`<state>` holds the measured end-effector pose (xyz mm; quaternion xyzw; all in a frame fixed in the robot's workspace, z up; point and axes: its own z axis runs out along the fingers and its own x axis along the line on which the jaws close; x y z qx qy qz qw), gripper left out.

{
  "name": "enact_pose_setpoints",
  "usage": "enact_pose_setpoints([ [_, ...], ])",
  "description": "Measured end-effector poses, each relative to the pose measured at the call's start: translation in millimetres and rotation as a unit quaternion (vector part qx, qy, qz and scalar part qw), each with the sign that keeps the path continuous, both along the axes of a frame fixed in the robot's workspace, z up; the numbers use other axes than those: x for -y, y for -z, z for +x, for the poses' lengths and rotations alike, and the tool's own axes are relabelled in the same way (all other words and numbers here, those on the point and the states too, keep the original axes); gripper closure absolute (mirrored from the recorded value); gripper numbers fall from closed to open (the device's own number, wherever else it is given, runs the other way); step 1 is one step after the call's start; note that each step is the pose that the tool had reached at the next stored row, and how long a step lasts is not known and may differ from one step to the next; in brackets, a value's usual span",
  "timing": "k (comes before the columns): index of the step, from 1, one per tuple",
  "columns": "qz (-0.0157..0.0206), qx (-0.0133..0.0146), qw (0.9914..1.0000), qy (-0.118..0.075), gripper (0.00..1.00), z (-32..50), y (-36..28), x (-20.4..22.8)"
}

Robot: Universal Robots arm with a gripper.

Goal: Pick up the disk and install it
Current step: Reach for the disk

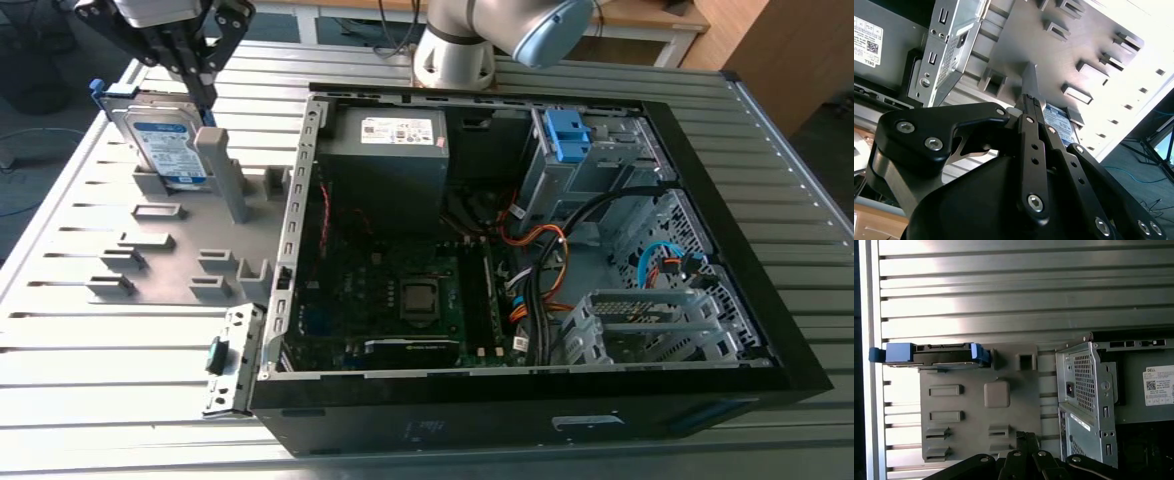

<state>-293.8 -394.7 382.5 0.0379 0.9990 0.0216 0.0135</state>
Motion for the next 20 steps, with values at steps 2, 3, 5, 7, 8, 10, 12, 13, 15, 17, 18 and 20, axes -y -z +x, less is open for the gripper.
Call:
enact_pose_setpoints([
  [2,0.0,-0.0001,1.0,0.0,0.89,-2.0,0.1,0.0],
  [3,0.0,0.0,1.0,0.0,0.89,-2.9,0.3,0.0],
  [5,0.0,0.0,1.0,0.0,0.89,-4.7,0.4,0.0],
  [7,-0.0001,-0.0001,1.0,0.0,0.89,-6.4,0.5,0.0],
  [8,0.0,0.0,1.0,0.0,0.89,-7.3,0.7,0.0],
  [10,0.0,0.0,1.0,0.0,0.89,-9.2,0.8,0.0],
  [12,0.0,-0.0001,1.0,0.0,0.89,-11.0,1.0,0.0],
  [13,0.0,0.0,1.0,0.0,0.89,-11.8,1.1,0.0],
  [15,0.0,0.0,1.0,0.0,0.89,-13.5,1.3,0.0],
  [17,0.0,0.0,1.0,0.0,0.89,-15.0,1.4,0.0],
  [18,0.0,0.0,1.0,0.0,0.89,-15.8,1.5,0.0],
  [20,0.0,0.0,1.0,0.0,0.89,-17.4,1.7,0.0],
])
